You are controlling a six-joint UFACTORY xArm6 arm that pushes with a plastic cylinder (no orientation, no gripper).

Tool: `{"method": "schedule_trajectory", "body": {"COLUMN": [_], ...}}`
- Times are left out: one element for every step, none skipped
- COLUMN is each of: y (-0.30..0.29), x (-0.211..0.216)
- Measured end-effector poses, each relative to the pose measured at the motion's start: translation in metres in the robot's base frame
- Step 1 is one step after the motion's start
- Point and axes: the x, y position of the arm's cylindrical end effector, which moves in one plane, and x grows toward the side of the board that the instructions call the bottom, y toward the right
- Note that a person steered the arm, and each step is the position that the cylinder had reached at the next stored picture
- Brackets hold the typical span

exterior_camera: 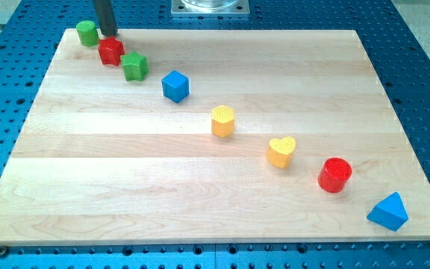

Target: Place the green circle into the green star

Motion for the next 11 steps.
{"method": "schedule_trajectory", "body": {"y": [-0.001, -0.005, -0.024, -0.072, -0.068, -0.031, 0.032, 0.072, 0.041, 0.018, 0.048], "x": [0.032, 0.063, 0.084, 0.046, 0.001, 0.0, 0.046, 0.079, 0.048, 0.082, 0.129]}}
